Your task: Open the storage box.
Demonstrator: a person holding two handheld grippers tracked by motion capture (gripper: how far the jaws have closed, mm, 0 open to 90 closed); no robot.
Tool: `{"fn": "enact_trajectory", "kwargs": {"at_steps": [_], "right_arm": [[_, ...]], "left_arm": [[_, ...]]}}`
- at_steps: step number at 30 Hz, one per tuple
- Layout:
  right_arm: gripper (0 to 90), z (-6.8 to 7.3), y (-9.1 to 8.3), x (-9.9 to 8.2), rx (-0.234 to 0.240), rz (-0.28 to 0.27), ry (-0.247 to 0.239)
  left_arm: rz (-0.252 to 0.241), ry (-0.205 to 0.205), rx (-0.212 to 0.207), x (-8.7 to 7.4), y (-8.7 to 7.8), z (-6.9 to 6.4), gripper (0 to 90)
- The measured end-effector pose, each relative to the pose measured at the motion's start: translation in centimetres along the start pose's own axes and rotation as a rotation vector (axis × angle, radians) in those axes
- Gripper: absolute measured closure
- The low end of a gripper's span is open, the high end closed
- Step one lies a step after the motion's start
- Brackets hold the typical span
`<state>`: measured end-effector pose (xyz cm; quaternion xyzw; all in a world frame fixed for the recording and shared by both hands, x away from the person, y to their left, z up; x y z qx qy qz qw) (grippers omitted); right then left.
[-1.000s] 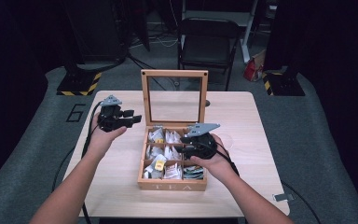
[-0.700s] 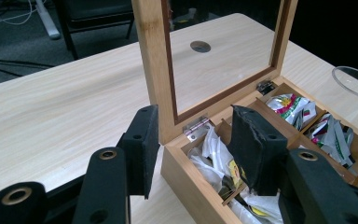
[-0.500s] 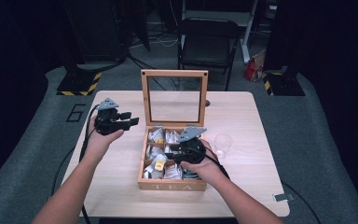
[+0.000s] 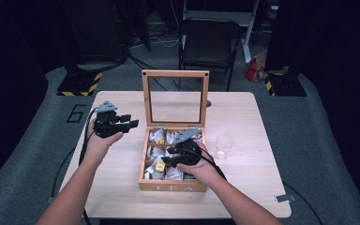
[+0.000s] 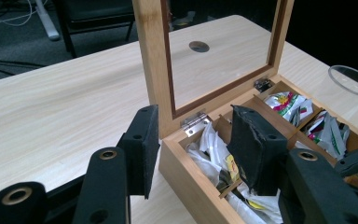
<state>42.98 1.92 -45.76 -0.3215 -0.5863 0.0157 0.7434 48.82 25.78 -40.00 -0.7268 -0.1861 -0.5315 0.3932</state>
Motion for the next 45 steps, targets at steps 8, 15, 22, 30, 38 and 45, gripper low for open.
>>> {"fn": "enact_trajectory", "kwargs": {"at_steps": [8, 15, 22, 30, 38, 45], "right_arm": [[55.8, -0.1, 0.4, 0.2, -0.012, -0.007, 0.022], [55.7, 0.1, 1.0, 0.2, -0.002, -0.006, 0.022], [55.8, 0.1, 1.6, 0.1, -0.002, 0.017, 0.021], [55.7, 0.2, 2.0, -0.1, 0.024, 0.056, 0.023], [55.9, 0.0, 2.0, -0.1, 0.020, 0.061, 0.025], [58.0, 0.1, 2.3, -0.3, 0.026, 0.076, 0.013]], "left_arm": [[-0.001, 0.007, 0.019, -0.2, -0.1, 0.1, 52.4], [-0.002, 0.008, 0.016, -0.2, -0.2, 0.1, 52.4], [-0.004, 0.004, 0.020, -0.3, -0.3, 0.3, 52.4], [-0.016, -0.007, 0.026, -0.3, -0.6, 0.5, 52.3], [-0.021, -0.011, 0.024, -0.2, -0.7, 0.5, 52.2], [-0.015, -0.012, 0.025, -0.2, -0.7, 0.6, 52.3]]}}
Point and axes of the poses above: each handheld gripper's, and its own axes: y roughly forward along the jaws, x roughly out of its top, z roughly to its left, the point moved 4 cm from there along y, roughly forward along the jaws, and after that the axes turned 8 degrees about -z, right-handed, at the moved point
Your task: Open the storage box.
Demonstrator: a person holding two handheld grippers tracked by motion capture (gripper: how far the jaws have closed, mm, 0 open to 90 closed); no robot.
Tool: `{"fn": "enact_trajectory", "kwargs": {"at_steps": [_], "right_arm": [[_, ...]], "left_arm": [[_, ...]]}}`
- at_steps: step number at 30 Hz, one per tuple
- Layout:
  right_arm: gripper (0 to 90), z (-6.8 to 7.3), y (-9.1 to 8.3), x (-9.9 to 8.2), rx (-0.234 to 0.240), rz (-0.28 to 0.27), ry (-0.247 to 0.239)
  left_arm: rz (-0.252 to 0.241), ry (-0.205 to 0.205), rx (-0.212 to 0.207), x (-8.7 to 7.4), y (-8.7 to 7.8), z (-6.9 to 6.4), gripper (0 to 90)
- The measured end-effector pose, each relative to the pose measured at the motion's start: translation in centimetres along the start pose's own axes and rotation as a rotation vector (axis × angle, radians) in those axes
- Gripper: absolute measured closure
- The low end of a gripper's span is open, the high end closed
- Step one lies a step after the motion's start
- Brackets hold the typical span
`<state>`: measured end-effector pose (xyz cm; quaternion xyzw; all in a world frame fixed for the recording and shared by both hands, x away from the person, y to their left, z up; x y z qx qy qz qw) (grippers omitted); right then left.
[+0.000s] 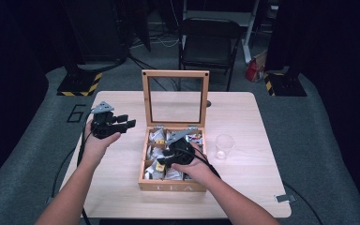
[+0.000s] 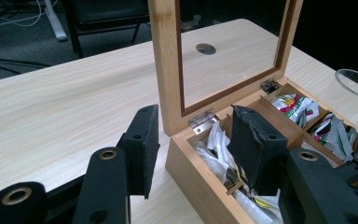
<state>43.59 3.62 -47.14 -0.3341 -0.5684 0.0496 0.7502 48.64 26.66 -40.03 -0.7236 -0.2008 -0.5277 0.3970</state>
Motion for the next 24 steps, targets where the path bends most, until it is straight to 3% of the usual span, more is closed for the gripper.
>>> {"fn": "enact_trajectory", "kwargs": {"at_steps": [14, 24], "right_arm": [[67.6, 0.03, 0.21, -0.22, 0.013, 0.022, -0.007], [81.6, 0.33, 0.23, -0.30, 0.011, 0.026, -0.027]], "left_arm": [[-0.004, -0.003, 0.007, -0.02, -0.03, 0.10, 52.2], [0.000, -0.001, 0.014, -0.06, -0.05, 0.16, 52.3]]}}
Point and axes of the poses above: each handheld gripper's, and its own axes: y roughly forward along the jaws, x roughly out of its top, z roughly to its left, the point moved 4 cm from there along y, roughly forward along the jaws, and after that the axes turned 8 degrees about -z, right-handed, at the moved point
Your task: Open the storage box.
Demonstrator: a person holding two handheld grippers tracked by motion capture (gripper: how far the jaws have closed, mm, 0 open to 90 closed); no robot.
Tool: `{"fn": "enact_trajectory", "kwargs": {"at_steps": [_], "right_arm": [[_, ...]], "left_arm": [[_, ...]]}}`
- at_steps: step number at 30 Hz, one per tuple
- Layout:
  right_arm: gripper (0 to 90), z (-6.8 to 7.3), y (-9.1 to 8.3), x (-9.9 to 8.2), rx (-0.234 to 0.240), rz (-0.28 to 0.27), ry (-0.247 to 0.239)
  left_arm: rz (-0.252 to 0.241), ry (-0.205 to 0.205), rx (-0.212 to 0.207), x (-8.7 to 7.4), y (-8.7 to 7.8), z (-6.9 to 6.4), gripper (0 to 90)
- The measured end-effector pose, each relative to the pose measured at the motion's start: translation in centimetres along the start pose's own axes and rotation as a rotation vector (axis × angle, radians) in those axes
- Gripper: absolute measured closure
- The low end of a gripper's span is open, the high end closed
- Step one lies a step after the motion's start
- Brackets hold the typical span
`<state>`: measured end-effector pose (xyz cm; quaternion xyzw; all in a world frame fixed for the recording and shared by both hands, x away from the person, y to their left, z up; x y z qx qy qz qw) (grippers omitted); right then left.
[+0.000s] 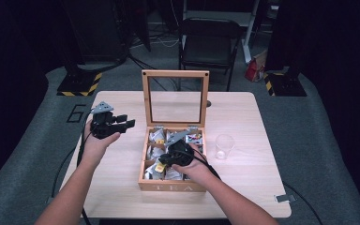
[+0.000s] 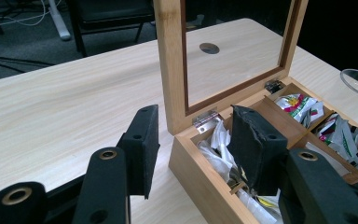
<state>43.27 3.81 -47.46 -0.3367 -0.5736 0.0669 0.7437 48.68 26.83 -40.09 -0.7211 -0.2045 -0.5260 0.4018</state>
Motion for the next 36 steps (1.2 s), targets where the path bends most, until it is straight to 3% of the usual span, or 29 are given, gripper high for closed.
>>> {"fn": "enact_trajectory", "kwargs": {"at_steps": [5, 18, 27, 36], "right_arm": [[88.1, -0.2, -0.2, 0.1, 0.015, -0.006, 0.017], [89.2, 0.3, -1.4, 0.8, 0.048, -0.046, 0.010], [89.3, 0.8, -3.1, 2.8, 0.037, -0.085, -0.012], [89.3, 0.4, -4.2, 3.4, 0.036, -0.100, -0.011]], "left_arm": [[-0.004, -0.002, 0.005, 0.0, 0.0, 0.1, 52.3], [-0.010, -0.004, 0.006, 0.1, -0.2, 0.1, 52.3], [-0.017, -0.005, 0.008, 0.2, -0.3, 0.1, 51.9], [-0.017, -0.005, 0.003, 0.4, -0.4, 0.0, 50.7]]}}
Point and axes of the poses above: each handheld gripper's, and its own axes: y roughly forward along the jaws, x roughly out of its top, z roughly to its left, the point moved 4 cm from there along y, roughly forward along the jaws, and after that the axes turned 8 degrees about -z, right-handed, at the moved point
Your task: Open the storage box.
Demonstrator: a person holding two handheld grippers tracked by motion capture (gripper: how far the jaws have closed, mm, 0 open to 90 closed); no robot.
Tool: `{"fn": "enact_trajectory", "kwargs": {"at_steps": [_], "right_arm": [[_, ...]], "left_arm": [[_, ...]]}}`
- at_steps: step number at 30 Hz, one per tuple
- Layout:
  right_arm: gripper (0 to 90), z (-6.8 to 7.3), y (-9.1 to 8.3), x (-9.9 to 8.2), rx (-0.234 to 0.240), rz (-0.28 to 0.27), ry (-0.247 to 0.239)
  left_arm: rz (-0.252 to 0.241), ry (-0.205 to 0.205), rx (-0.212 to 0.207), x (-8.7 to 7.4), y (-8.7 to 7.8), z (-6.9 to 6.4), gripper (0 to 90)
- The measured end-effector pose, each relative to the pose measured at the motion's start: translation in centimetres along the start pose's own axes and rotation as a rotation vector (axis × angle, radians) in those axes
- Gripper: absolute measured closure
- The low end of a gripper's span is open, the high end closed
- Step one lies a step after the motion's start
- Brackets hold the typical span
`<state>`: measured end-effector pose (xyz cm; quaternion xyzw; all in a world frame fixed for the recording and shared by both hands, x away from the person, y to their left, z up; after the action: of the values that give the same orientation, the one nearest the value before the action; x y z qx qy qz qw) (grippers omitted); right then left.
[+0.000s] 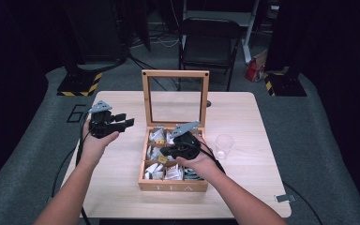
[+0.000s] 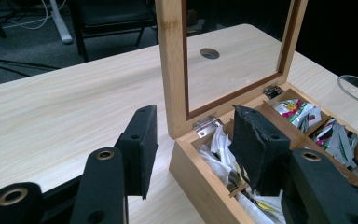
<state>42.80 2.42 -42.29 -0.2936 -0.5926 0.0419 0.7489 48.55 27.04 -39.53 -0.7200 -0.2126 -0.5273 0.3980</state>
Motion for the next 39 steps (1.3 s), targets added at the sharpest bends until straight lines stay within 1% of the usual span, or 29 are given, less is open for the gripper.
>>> {"fn": "enact_trajectory", "kwargs": {"at_steps": [1, 3, 8, 9, 10, 11, 18, 24, 25, 27, 29, 33, 39], "right_arm": [[89.3, -0.1, -0.1, 0.0, -0.001, 0.004, -0.005], [89.3, -0.1, -0.4, 0.1, -0.003, -0.001, 0.001], [89.2, -0.5, -0.9, 0.3, -0.009, -0.013, -0.008], [89.3, -0.5, -1.0, 0.3, -0.013, -0.022, 0.000], [89.3, -0.6, -1.2, 0.3, -0.015, -0.018, -0.006], [89.3, -0.6, -1.3, 0.3, -0.024, -0.025, 0.002], [89.3, -1.3, -2.4, 0.4, -0.047, -0.031, 0.001], [89.3, -2.0, -3.3, 0.3, -0.079, -0.051, 0.024], [89.3, -2.2, -3.6, 0.2, -0.083, -0.049, 0.017], [89.3, -2.4, -4.0, 0.2, -0.096, -0.059, 0.034], [89.3, -2.7, -4.5, 0.2, -0.105, -0.059, 0.027], [89.3, -3.4, -5.5, -0.1, -0.130, -0.065, 0.033], [89.2, -4.4, -6.9, -0.5, -0.171, -0.081, 0.053]], "left_arm": [[0.001, 0.001, 0.000, 0.0, 0.0, 0.0, 50.5], [0.001, -0.006, 0.002, 0.0, 0.0, 0.0, 50.3], [0.004, -0.002, 0.002, 0.0, -0.1, 0.1, 49.5], [0.001, -0.004, 0.001, 0.0, -0.1, 0.1, 49.2], [-0.001, -0.002, -0.001, 0.0, -0.2, 0.1, 48.8], [-0.002, -0.001, -0.001, 0.0, -0.2, 0.1, 48.7], [-0.001, -0.004, 0.005, 0.0, -0.3, 0.3, 48.4], [0.001, -0.003, 0.001, 0.0, -0.2, 0.3, 48.4], [0.002, -0.003, 0.002, 0.0, -0.2, 0.3, 48.4], [0.001, -0.007, 0.005, 0.0, -0.2, 0.3, 48.5], [-0.002, -0.004, 0.006, 0.0, -0.2, 0.3, 48.4], [0.000, -0.003, 0.006, 0.0, -0.3, 0.3, 48.4], [0.001, -0.002, 0.008, 0.0, -0.3, 0.3, 48.4]]}}
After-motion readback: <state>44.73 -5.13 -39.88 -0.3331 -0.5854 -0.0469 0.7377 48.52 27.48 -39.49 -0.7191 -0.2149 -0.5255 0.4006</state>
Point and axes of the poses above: each handheld gripper's, and its own axes: y roughly forward along the jaws, x roughly out of its top, z roughly to its left, the point moved 4 cm from there along y, roughly forward along the jaws, and after that the axes turned 8 degrees about -z, right-handed, at the moved point
